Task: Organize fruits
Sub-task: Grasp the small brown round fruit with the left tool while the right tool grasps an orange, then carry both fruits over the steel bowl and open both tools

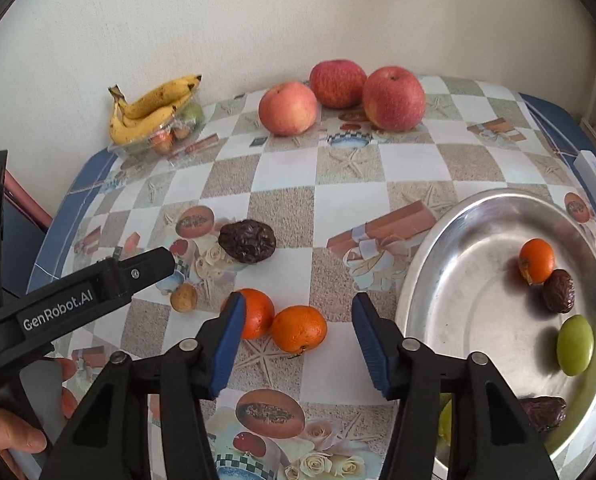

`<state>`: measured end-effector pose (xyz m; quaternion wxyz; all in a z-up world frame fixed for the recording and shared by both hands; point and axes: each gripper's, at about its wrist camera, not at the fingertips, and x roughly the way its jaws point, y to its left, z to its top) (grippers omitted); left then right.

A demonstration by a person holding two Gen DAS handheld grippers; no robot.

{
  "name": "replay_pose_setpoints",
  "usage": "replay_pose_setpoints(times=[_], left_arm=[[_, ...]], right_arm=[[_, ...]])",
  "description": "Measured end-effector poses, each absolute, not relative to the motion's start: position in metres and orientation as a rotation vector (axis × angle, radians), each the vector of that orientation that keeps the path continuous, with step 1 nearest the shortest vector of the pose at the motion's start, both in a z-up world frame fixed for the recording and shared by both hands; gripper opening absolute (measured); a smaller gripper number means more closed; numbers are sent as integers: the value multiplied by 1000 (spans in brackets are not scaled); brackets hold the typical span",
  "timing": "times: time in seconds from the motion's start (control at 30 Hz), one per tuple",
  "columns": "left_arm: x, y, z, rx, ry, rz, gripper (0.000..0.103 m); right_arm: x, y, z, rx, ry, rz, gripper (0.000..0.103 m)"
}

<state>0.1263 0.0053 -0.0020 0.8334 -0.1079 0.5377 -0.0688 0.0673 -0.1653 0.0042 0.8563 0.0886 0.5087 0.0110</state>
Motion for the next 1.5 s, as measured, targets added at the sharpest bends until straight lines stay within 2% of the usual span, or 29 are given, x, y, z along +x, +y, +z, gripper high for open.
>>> replay_pose_setpoints(times=[0.13, 0.3, 0.4, 0.47, 0.63, 0.77, 1.5], left_arm=[[129, 3, -17, -239, 1172, -167, 72], [131, -1, -34, -241, 1227, -177, 45], [130, 0, -39, -256, 1239, -176, 33], [129, 1, -39, -261, 1241, -176, 28], [129, 3, -41, -287, 1240, -179, 26], [127, 6, -40, -301, 1248, -175, 26], [118, 10, 10, -351, 1151, -198, 26]], right_arm=[[71, -166, -14, 198, 1121, 19, 51], [72, -167, -28, 203, 1156, 11, 51], [72, -169, -27, 215, 1152, 11, 50], [72, -168, -28, 219, 1154, 14, 50], [72, -171, -29, 244, 1153, 20, 47], [72, -170, -27, 260, 1149, 35, 37], [50, -224, 20, 354, 1045, -137, 36]])
